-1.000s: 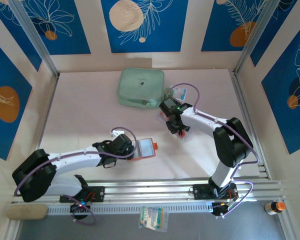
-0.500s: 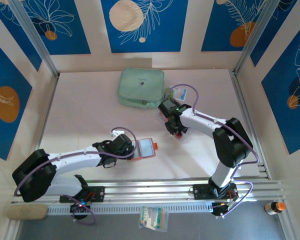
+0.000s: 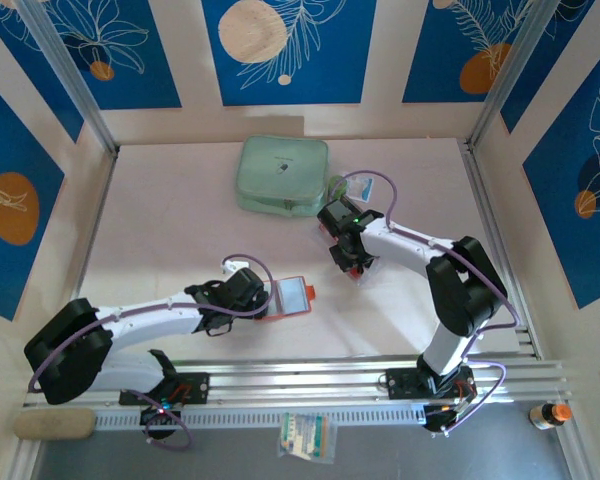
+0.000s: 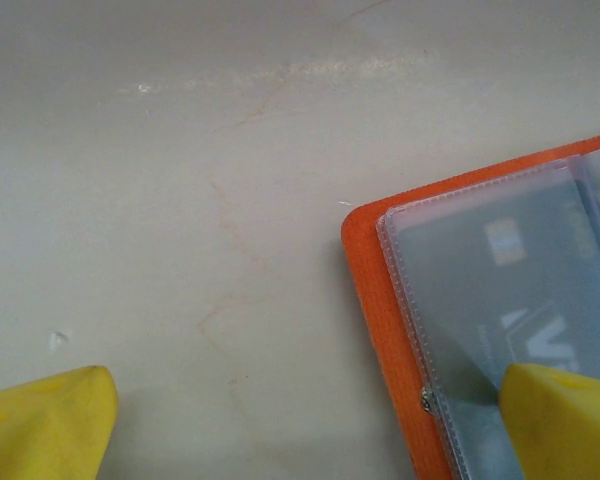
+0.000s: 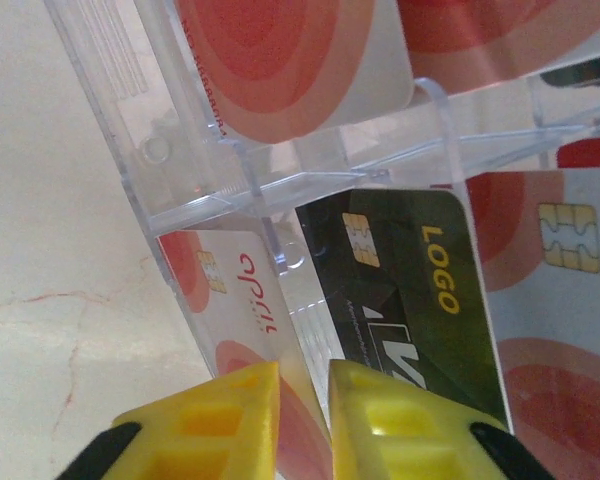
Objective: Put the credit cards into the card holder
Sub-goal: Pick up the credit card from the storage box.
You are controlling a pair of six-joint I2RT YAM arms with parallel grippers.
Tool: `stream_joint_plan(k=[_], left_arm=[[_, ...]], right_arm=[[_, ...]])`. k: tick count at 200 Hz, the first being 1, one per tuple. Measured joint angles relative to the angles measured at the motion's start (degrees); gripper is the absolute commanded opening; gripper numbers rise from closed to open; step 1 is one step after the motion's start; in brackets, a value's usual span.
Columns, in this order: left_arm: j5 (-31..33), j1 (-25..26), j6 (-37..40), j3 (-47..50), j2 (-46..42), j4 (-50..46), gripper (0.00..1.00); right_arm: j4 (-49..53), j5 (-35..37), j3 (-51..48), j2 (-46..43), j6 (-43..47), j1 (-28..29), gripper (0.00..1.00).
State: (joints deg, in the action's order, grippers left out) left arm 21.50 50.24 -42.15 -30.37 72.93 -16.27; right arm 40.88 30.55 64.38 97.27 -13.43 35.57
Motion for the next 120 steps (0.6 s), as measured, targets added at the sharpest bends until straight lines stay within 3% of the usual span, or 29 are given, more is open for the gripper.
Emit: stream_joint_plan(k=[88, 120], left_arm=[[0.02, 0.0, 0.0, 0.0, -0.52, -0.17, 0.98], [0.04, 0.0, 0.02, 0.0, -2.01, -0.96, 0.98]], right_arm=[[-0.04, -4.87, -0.44, -3.26, 1.53, -0.17, 0.0], [0.68, -6.49, -0.2, -5.68, 1.7, -0.22, 0.0]])
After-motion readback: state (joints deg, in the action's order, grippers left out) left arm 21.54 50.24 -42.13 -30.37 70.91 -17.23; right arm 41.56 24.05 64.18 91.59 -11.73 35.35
